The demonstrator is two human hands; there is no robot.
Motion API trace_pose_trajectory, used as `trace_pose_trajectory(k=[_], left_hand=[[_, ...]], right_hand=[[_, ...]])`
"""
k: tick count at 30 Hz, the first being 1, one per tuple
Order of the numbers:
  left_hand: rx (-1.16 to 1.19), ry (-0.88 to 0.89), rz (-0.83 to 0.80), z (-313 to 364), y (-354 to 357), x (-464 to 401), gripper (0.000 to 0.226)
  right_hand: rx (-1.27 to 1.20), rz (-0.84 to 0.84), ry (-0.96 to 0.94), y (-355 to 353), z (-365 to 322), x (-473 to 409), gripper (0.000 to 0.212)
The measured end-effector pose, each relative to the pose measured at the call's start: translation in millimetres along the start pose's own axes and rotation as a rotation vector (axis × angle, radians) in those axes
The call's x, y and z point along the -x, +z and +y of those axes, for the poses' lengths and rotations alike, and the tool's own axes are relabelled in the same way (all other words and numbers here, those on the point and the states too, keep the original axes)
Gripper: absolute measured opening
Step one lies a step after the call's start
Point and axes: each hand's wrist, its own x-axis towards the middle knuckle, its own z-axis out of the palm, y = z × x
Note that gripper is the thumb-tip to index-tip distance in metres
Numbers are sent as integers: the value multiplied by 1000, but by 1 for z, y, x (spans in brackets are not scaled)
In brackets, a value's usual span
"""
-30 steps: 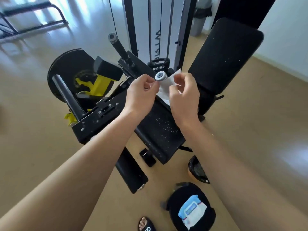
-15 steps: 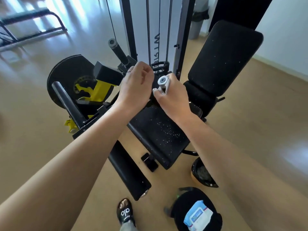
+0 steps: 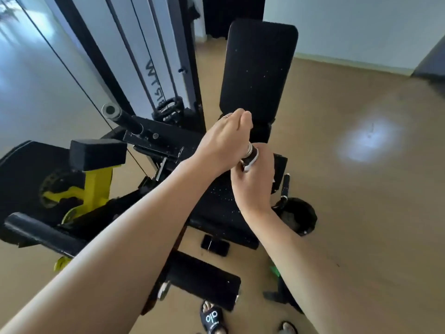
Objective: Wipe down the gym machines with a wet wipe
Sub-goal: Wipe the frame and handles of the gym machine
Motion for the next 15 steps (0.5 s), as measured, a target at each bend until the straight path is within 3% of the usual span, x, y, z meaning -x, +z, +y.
trace_pose_trajectory(k=[4,6,9,12,15], left_hand=[[0,51,-17,-2,-2,-3,47],[-11,73,-39,-1,-4,-2,53],[13,83,-67,1,-6,-2,59],[48,20,-109,3,-6,1,48],[82,-2,-94,2,-3,1,51]], right_hand=[[-95,-152,-10,-20,-33,30,72],[-128,-216,-27,-39,-37,27,76],[-81,-336,-57,-64,-37,4,53],[-3,-491,-67,-65,-40,-26,27],[87,-522,-105,-52,-40,-38,17]])
